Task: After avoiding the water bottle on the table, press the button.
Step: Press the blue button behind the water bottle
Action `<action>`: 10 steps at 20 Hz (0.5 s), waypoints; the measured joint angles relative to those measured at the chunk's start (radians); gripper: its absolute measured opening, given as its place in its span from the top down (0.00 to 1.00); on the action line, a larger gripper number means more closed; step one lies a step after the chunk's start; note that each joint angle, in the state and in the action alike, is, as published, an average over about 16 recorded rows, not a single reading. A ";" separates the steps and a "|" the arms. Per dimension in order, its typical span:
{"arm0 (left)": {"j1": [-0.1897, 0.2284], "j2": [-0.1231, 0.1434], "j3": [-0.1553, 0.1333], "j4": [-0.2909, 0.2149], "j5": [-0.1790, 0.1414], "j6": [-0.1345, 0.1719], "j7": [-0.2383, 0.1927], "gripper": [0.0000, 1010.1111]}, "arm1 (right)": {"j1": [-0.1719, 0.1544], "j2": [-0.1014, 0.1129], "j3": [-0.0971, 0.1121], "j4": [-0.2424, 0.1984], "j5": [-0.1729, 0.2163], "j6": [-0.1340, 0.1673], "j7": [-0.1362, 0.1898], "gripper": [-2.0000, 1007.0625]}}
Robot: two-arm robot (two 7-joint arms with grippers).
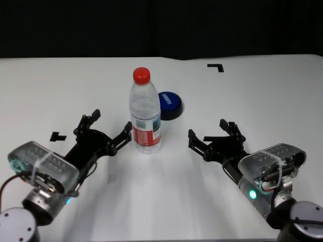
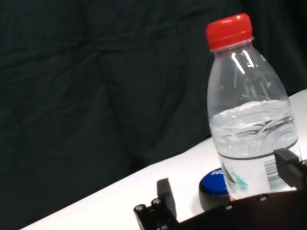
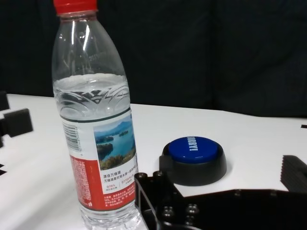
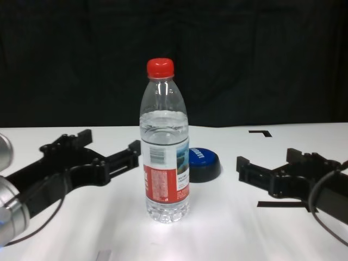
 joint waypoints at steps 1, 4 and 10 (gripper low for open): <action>0.009 0.001 -0.005 -0.009 0.002 0.000 0.004 0.01 | 0.000 0.000 0.000 0.000 0.000 0.000 0.000 0.00; 0.038 0.000 -0.022 -0.038 0.007 0.002 0.020 0.01 | 0.000 0.000 0.000 0.000 0.000 0.000 0.000 0.00; 0.098 -0.008 -0.067 -0.093 0.024 0.005 0.057 0.01 | 0.000 0.000 0.000 0.000 0.000 0.000 0.000 0.00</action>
